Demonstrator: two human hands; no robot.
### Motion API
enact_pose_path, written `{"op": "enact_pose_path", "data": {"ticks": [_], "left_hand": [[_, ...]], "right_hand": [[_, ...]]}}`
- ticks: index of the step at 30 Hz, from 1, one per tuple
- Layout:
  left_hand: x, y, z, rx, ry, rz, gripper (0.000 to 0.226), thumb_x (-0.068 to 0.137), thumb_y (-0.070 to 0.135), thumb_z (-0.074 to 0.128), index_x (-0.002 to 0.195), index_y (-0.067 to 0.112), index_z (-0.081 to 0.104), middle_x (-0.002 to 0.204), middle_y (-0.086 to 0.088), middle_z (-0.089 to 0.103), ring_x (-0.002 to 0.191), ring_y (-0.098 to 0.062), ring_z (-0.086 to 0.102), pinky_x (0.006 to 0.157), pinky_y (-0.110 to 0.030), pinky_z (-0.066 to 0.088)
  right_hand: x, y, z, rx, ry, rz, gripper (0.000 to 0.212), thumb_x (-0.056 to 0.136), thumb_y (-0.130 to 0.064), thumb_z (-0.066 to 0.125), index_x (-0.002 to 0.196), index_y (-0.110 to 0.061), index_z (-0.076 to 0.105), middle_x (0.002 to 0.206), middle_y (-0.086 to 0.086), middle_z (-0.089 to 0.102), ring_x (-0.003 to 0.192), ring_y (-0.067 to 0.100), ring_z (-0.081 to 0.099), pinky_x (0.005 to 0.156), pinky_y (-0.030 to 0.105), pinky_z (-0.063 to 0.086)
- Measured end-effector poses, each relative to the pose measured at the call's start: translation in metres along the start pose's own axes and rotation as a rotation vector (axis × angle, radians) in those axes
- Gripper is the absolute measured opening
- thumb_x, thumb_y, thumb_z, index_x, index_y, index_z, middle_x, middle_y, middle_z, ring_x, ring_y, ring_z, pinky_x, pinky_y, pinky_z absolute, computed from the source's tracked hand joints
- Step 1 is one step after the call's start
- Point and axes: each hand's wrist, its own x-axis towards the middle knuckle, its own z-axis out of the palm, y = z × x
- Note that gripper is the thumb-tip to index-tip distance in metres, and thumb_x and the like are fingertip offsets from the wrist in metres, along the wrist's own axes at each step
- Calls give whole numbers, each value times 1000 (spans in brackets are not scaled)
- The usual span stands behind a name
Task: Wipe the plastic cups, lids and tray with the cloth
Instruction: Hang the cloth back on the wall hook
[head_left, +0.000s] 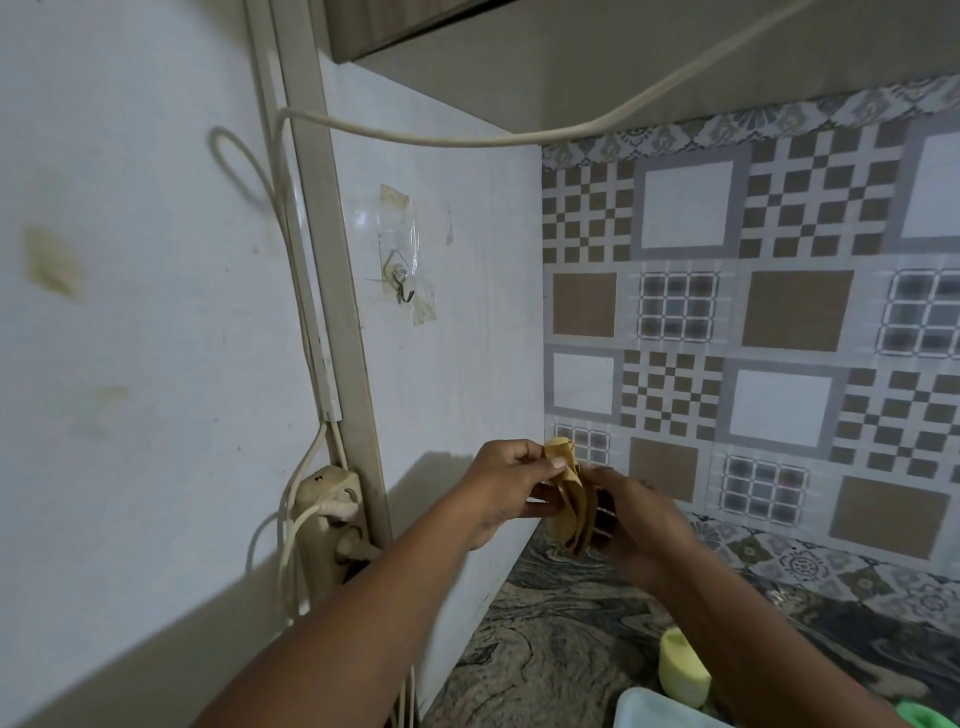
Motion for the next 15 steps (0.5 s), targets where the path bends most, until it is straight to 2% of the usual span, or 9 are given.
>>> {"op": "enact_pose_path", "data": {"ticks": [3, 6, 10, 12, 15], "left_hand": [[1, -1, 1, -19, -17, -13, 21, 95, 12, 66, 109, -4, 66, 97, -18, 74, 90, -29, 73, 87, -46, 60], [2, -3, 4, -18, -23, -14, 15, 95, 11, 66, 107, 5, 70, 95, -14, 75, 90, -27, 74, 85, -43, 61], [3, -1, 9, 58, 22, 29, 12, 91, 9, 71, 102, 9, 74, 97, -13, 77, 91, -26, 75, 86, -44, 61], [2, 2, 10, 75, 37, 38, 9, 91, 8, 70, 99, 10, 74, 96, -13, 77, 90, -26, 75, 82, -41, 62], [-2, 7, 7, 101, 51, 36, 7, 91, 8, 70, 96, 11, 74, 93, -12, 77, 87, -22, 75, 71, -32, 61]], "right_hand": [[1, 0, -3, 29, 40, 28, 34, 101, -27, 53, 108, 1, 71, 103, 27, 72, 92, 40, 69, 72, 46, 58], [2, 1, -8, 2, 62, 12, 36, 103, -30, 51, 112, 0, 69, 101, 25, 74, 97, 42, 70, 82, 53, 59], [-2, -2, -8, -91, -22, -84, 48, 97, -48, 56, 111, -5, 70, 99, 17, 77, 95, 35, 74, 83, 51, 59], [-5, -4, -6, -137, -76, -127, 54, 90, -56, 61, 108, -6, 72, 99, 15, 77, 94, 32, 75, 86, 51, 59], [-7, -6, -3, -197, -95, -188, 44, 92, -46, 64, 104, -4, 73, 94, 17, 77, 90, 34, 75, 82, 49, 60]]}}
